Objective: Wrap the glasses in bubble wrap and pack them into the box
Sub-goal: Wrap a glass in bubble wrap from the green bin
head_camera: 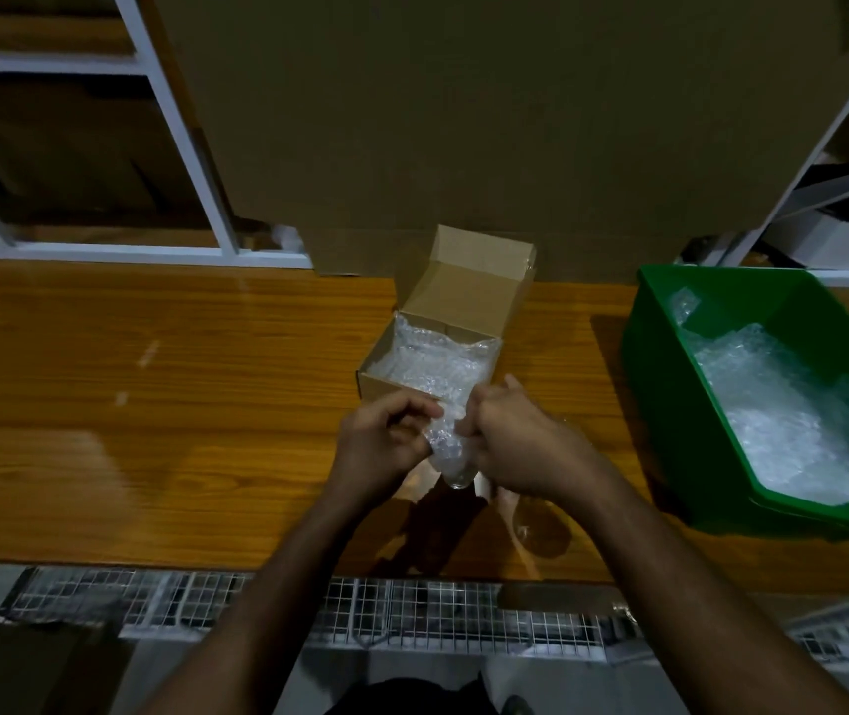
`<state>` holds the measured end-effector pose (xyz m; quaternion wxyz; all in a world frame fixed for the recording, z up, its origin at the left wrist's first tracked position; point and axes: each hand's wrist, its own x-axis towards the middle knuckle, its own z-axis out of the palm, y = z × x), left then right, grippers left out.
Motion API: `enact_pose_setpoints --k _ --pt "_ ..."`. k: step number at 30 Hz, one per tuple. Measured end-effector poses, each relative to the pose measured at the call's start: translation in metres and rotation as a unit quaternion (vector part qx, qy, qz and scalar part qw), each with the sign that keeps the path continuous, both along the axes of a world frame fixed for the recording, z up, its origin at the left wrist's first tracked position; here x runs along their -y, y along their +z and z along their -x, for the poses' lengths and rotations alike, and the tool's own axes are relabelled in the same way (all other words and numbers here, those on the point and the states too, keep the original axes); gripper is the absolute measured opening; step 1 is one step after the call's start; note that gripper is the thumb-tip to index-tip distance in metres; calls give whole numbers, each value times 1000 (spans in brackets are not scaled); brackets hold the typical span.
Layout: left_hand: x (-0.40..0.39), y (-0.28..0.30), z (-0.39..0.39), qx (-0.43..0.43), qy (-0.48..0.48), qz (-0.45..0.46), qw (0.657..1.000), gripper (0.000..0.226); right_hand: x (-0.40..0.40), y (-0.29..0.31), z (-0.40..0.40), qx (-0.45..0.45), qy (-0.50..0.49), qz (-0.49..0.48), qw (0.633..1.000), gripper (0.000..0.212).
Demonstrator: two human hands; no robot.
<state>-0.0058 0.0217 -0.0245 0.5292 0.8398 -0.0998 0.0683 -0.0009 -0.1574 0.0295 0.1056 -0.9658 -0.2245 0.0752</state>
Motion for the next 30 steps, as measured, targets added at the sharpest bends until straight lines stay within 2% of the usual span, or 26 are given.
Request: enact_pose_setpoints --k 3,5,8,10,12,16,20,24,27,30 --pt "3 4 1 36 -8 -41 998 31 0 4 -10 5 0 28 1000 24" --pt "6 7 -2 27 -7 -64 998 24 -3 5 -14 -1 -12 33 999 28" --pt "11 18 -10 -37 -9 -97 995 20 -6 2 -15 29 -40 -13 999 21" --pt "16 25 -16 -83 -26 -104 991 18 -6 -1 -13 63 -58 -72 994 31" --pt "21 28 -21 -112 -43 -112 986 22 -5 -3 -11 90 -81 -75 990 36" --pt "30 21 -30 -141 -51 -132 980 30 0 -13 -4 75 -111 -56 989 26" --pt "33 12 -34 -173 -46 -134 975 36 11 -13 4 1 -78 -118 990 13" --pt "35 4 -38 -221 -42 -97 970 37 15 -18 13 -6 -85 -139 987 21" --pt "34 1 -37 -232 -43 -59 970 34 12 -19 16 13 -87 -92 992 25" --pt "27 1 -30 -262 -74 34 962 25 8 -18 16 22 -90 -53 994 28"
